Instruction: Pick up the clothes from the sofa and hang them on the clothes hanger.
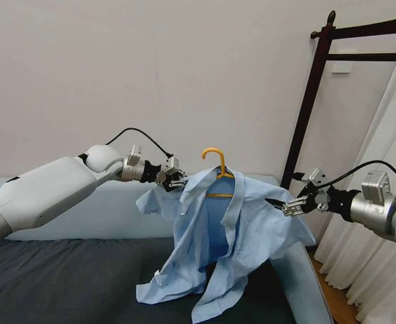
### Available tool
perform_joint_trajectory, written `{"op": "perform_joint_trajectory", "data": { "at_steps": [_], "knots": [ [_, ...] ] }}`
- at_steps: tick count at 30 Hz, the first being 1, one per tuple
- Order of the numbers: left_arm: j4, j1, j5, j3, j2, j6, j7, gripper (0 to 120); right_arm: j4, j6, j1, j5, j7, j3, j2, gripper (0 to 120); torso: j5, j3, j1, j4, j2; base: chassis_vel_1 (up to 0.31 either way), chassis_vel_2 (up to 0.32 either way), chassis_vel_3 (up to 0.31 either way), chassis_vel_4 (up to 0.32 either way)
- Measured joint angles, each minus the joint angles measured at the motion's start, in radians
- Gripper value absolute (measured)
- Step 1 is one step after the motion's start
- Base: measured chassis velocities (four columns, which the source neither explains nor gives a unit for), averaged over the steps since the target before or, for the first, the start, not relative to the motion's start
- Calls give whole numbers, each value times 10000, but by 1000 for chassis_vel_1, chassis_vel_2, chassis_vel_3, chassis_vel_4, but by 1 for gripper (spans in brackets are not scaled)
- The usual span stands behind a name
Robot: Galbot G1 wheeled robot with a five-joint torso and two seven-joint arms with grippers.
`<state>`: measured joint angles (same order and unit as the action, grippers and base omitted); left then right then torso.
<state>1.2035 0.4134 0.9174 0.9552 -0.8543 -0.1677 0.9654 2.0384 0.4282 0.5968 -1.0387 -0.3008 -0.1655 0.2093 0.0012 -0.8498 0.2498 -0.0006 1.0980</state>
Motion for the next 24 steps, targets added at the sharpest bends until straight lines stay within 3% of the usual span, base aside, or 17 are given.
{"op": "perform_joint_trajectory", "data": {
  "at_steps": [10,12,14,19,24],
  "knots": [
    [589,-42,-243,45,42,-9,-76,1,23,338,-1109,592,-304,1618,595,100,-2,0,0,4,-1,0,0,0,0],
    [679,-46,-366,71,47,-18,-78,1,114,372,-1087,774,-289,1751,692,90,-1,0,0,2,0,0,0,0,0],
    [691,-46,-394,76,53,-25,-77,1,123,376,-1076,782,-275,1757,704,88,-1,0,0,1,0,0,0,0,0],
    [793,-100,-719,108,135,-141,-57,1,132,387,-947,758,-326,1733,673,64,-3,0,-1,3,0,0,0,0,0],
    [859,-102,-729,110,135,-160,-56,1,216,433,-921,738,-455,1749,656,51,-2,0,-1,3,0,0,0,0,0]
  ]
}}
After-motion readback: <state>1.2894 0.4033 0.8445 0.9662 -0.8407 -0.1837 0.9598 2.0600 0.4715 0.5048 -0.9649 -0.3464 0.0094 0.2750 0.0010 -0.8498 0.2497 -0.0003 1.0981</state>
